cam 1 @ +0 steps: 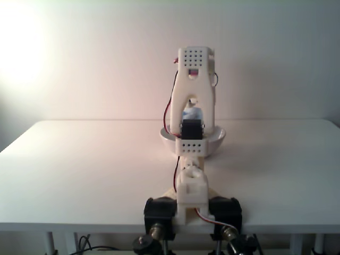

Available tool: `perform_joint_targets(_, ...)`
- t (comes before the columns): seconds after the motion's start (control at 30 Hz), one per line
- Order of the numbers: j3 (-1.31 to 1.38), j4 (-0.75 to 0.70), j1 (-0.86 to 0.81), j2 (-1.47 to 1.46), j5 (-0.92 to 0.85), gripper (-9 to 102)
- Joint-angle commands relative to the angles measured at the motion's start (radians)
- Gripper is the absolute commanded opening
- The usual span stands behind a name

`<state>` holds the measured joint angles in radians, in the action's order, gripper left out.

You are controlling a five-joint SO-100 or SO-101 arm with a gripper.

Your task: Grasp a skyblue doll and put it into the bowl.

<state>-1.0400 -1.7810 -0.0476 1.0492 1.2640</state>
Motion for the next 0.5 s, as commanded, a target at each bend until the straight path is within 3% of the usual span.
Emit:
perform_joint_targets(0.0, 0.009, -0.066, 0.011, 0.018, -0.002, 12)
perform_joint_targets(0.23, 0.015, -0.066, 0.002, 0.02, -0.009, 45)
perform_joint_targets(0.47, 0.02, -0.067, 0.005, 0.021, 0.008, 47)
